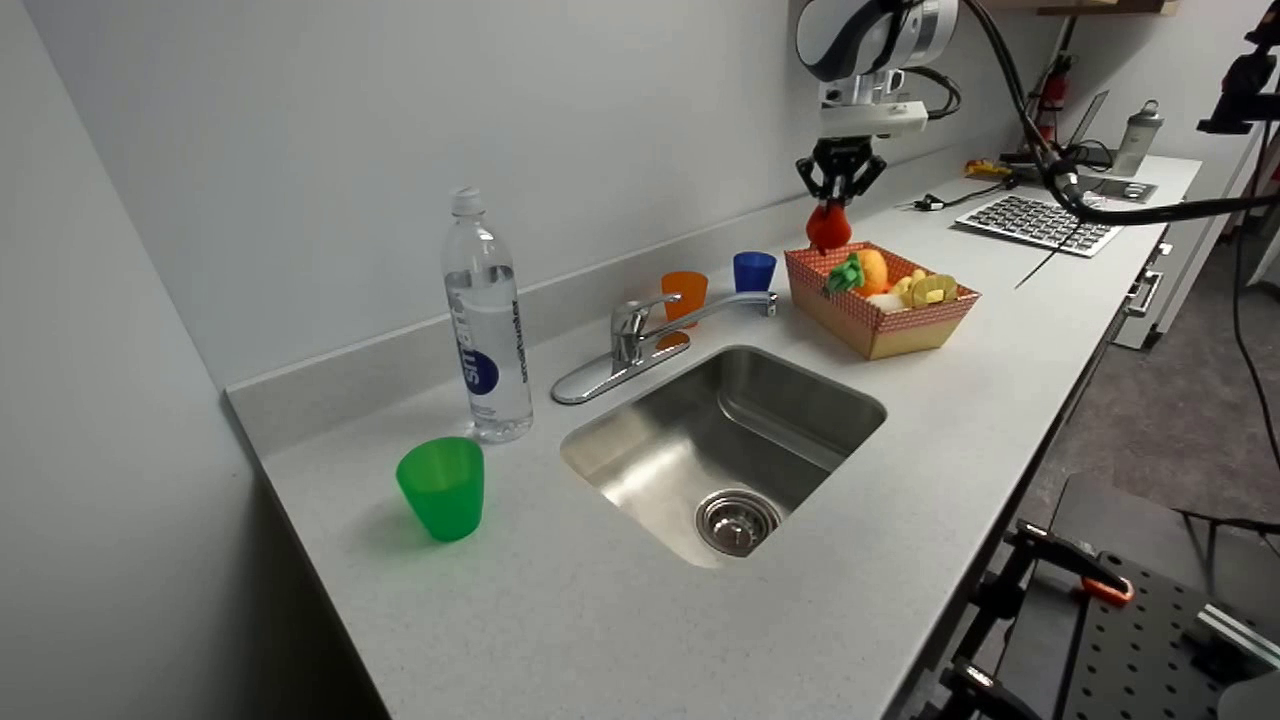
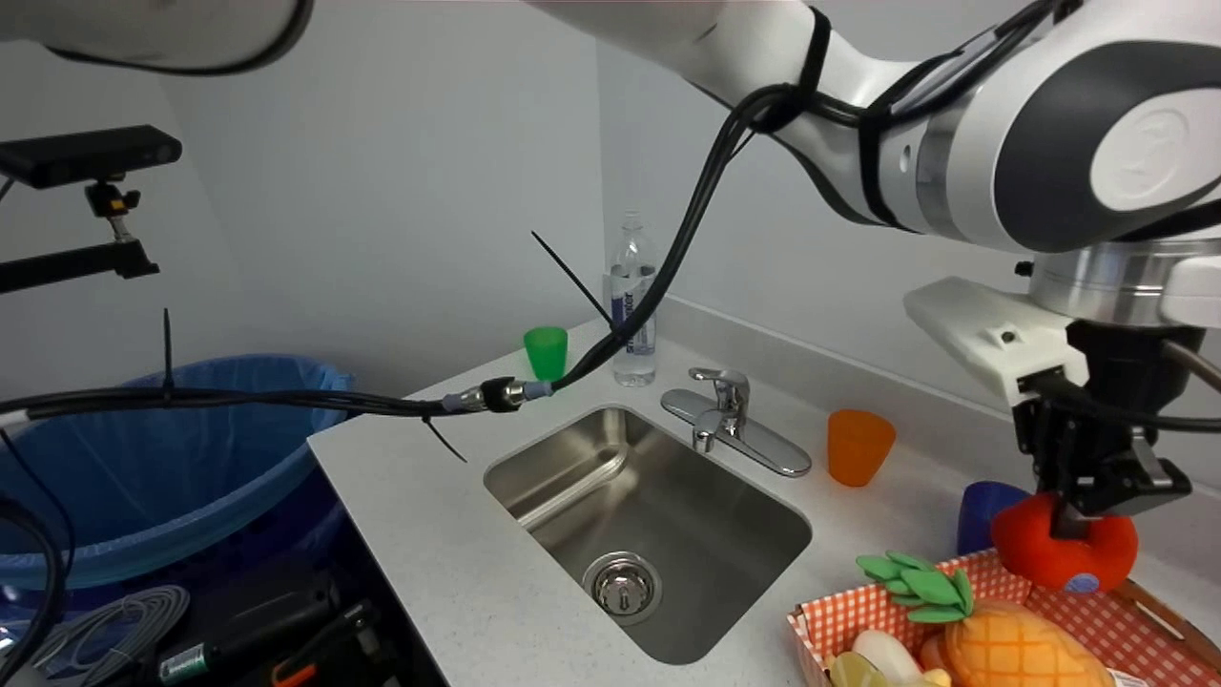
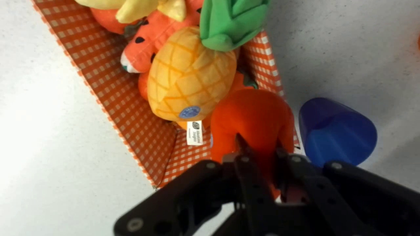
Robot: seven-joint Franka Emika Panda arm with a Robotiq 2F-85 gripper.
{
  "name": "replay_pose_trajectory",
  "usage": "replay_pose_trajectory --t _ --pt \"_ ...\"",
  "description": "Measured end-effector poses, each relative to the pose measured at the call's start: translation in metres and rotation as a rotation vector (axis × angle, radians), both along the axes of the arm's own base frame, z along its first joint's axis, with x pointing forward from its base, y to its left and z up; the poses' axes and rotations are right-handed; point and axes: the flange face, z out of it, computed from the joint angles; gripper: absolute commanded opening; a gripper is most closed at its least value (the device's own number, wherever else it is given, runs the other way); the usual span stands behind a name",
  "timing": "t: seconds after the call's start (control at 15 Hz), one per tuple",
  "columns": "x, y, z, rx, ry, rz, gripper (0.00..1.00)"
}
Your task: Put the red plushy in the box
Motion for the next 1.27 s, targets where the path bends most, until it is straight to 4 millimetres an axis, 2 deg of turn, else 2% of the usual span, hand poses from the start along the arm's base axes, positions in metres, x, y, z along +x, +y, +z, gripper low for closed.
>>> replay_pose_trajectory --t 0.07,0.2,0.33,0.6,0.67,1.0,1.27 --pt "-0.002 -0.004 -0.008 0.004 0.012 -0.008 0.41" --pt "-0.004 -0.007 -0.023 0.012 0.036 -0.016 0.47" --pt "-0.003 -0.007 -0.034 0.017 0.051 -0.014 0.62" --pt "0.004 -0.002 -0.033 0.014 0.043 -0.002 0.94" --pt "0.006 -0.001 -0.030 0.012 0.036 0.003 0.99" --pt "0.023 0.016 -0.007 0.001 -0.016 0.069 1.00" --pt "0.039 0.051 0.004 0.017 -0.026 0.174 1.00"
